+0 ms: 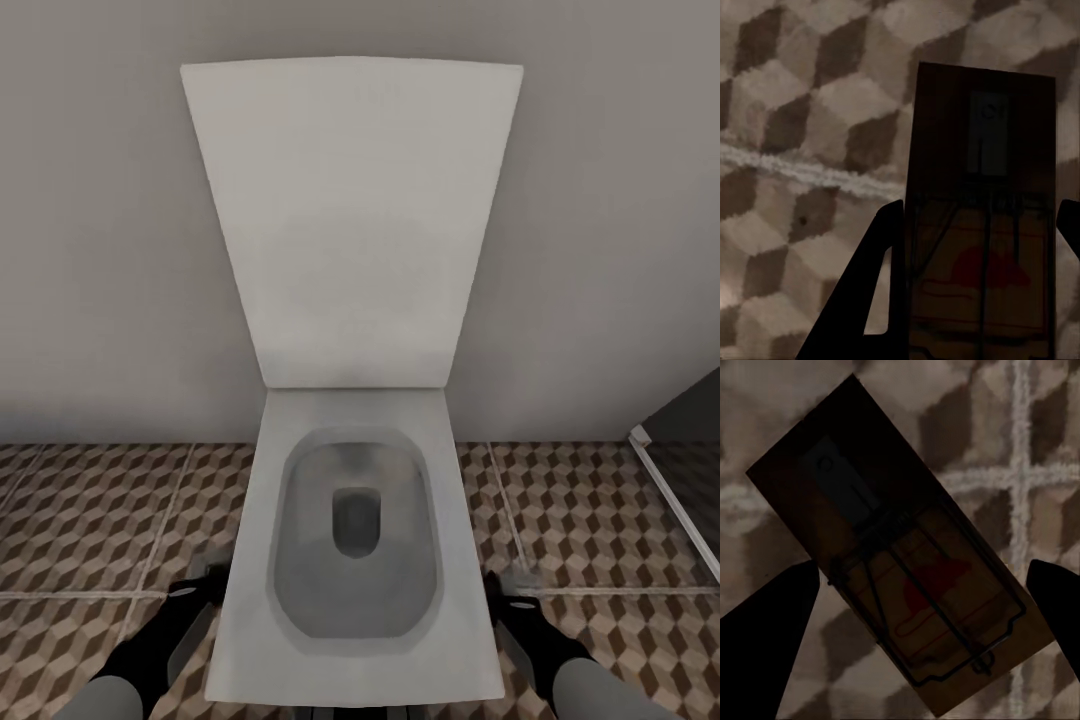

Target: Take the four mousetraps from the cabinet in the bathroom and place them on the bathroom floor. Make sure all four end up on the same floor surface, and ensure that at least two of them are either under or directly next to the same bathroom sink.

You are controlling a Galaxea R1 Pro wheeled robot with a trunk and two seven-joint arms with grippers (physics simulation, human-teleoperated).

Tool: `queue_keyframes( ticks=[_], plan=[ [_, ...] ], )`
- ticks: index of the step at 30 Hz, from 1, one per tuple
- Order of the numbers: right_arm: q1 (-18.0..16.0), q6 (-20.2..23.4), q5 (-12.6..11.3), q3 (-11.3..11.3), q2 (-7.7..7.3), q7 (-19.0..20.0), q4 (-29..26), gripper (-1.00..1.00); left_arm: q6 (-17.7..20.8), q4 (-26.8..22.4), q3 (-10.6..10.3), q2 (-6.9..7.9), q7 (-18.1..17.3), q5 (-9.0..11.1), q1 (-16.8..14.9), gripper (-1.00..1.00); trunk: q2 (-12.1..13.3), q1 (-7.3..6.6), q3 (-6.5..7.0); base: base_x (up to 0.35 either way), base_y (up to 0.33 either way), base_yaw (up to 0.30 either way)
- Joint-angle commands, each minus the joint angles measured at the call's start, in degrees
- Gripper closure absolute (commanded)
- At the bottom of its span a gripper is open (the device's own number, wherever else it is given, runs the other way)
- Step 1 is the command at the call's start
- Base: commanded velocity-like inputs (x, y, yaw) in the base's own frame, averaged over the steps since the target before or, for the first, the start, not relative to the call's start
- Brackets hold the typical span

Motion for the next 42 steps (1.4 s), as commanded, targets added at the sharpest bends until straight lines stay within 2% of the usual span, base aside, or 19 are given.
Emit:
queue_keyframes(
  ticks=[1,13,19,23,36,42],
  plan=[
    [0.0,0.41,0.02,-0.04,0.03,0.53,0.51,1.0,0.25,0.52,-0.5,0.08,0.34,0.46,-0.01,1.0,-0.02,-0.01,-0.04,0.0,0.0,0.0],
    [0.0,0.35,-0.1,-0.01,0.01,1.74,1.74,1.0,-0.23,5.2,-0.51,0.11,-0.66,0.61,-0.02,1.0,-0.02,-0.01,-0.04,0.0,0.0,0.0],
    [0.0,0.38,0.03,0.08,-0.09,2.12,3.77,1.0,-5.08,8.39,-0.61,-0.13,-0.69,0.59,-0.01,1.0,-0.02,-0.01,-0.04,0.0,0.0,0.0],
    [0.0,0.38,0.12,0.12,-0.1,2.5,5.41,1.0,-6.25,9.49,-0.65,-0.2,-0.7,0.55,-0.01,1.0,-0.02,-0.01,-0.04,0.0,0.0,0.0],
    [0.0,0.29,-0.12,0.06,-0.15,2.64,6.23,1.0,-6.71,9.84,-0.67,-0.16,-0.78,0.53,-0.01,1.0,-0.02,-0.01,-0.04,0.0,0.0,0.0],
    [0.0,0.28,-0.27,0.02,-0.93,2.64,6.26,1.0,-6.8,9.48,-0.82,-0.31,-0.77,0.33,-0.01,1.0,-0.02,-0.01,-0.04,0.0,0.0,0.0]
  ],
)
